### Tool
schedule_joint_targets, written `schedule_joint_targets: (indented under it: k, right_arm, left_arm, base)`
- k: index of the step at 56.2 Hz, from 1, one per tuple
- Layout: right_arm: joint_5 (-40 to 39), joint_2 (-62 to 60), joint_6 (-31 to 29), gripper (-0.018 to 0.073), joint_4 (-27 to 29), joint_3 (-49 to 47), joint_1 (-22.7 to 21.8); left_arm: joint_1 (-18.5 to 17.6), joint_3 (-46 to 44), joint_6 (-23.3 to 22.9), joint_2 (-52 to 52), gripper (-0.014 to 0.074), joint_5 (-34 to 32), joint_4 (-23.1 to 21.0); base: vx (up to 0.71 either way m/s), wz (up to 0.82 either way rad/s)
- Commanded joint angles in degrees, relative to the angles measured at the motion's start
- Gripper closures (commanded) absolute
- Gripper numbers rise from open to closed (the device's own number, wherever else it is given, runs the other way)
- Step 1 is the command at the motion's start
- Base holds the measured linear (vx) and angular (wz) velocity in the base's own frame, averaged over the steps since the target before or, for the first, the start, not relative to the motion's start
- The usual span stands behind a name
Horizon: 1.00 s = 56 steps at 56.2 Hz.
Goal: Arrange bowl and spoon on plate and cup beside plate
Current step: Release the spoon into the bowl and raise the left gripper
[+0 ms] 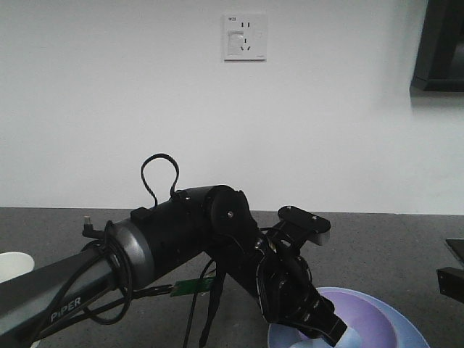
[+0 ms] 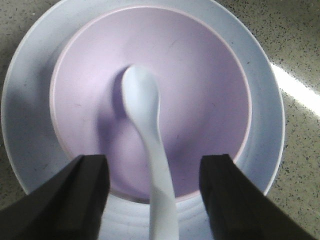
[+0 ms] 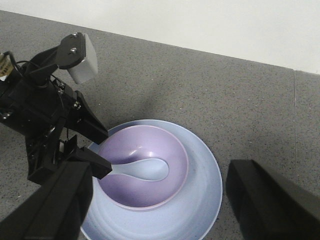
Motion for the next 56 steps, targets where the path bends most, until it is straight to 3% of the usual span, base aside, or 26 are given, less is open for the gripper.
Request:
schedule_joint_targets:
  k: [1, 9, 15, 20, 27, 34, 47, 56]
  right_arm:
    - [-4.07, -0.36, -0.11, -0.0029, 0.33, -1.74, 0.17]
    - [-4.07, -0.36, -0.11, -0.0029, 0.33, -1.74, 0.17]
    - [-4.07, -0.36, -0.11, -0.0029, 0.33, -1.74, 0.17]
    - [-4.36, -0.36, -0.11, -0.0029, 0.31, -1.74, 0.17]
    - [-4.46, -0.36, -0.11, -0.0029, 0.31, -1.74, 0.17]
    - [-4.42, -0.36, -0.11, -0.0029, 0.37, -1.74, 0.17]
    - [-4.48, -0.36, -0.11, -0.0029, 0.32, -1.74, 0.17]
    - [-5.17, -0.36, -0.11, -0.0029, 0.33, -1.74, 0.17]
  left_arm:
    - [-0.31, -2.1, -0.46, -5.9, 0.0028, -1.86, -1.58]
    - [-0.31, -2.1, -0.53, -11.35, 0.0031, 1.26, 5.46]
    - [-0.25, -2.1, -4.67, -15.53, 0.0031, 6.28, 16.5]
    - [0.41, -2.1, -9.32, -18.86, 0.0031, 11.59, 28.77]
    - [3.41, -0.88, -13.97, -23.06, 0.0031, 14.08, 38.55]
    - [7.89, 1.62, -15.1, -27.64, 0.0031, 14.08, 38.86]
    - [21.6, 14.11, -14.86, -34.07, 0.0031, 13.92, 41.04]
    - [27.65, 21.28, -14.3, -34.08, 0.0031, 9.92, 40.93]
  base:
    - [0.0, 0.0]
    - [0.0, 0.0]
    - [0.0, 0.0]
    - [0.0, 0.0]
    - [0.0, 0.0]
    - [0.0, 0.0]
    - [0.0, 0.0]
    - [0.0, 0.0]
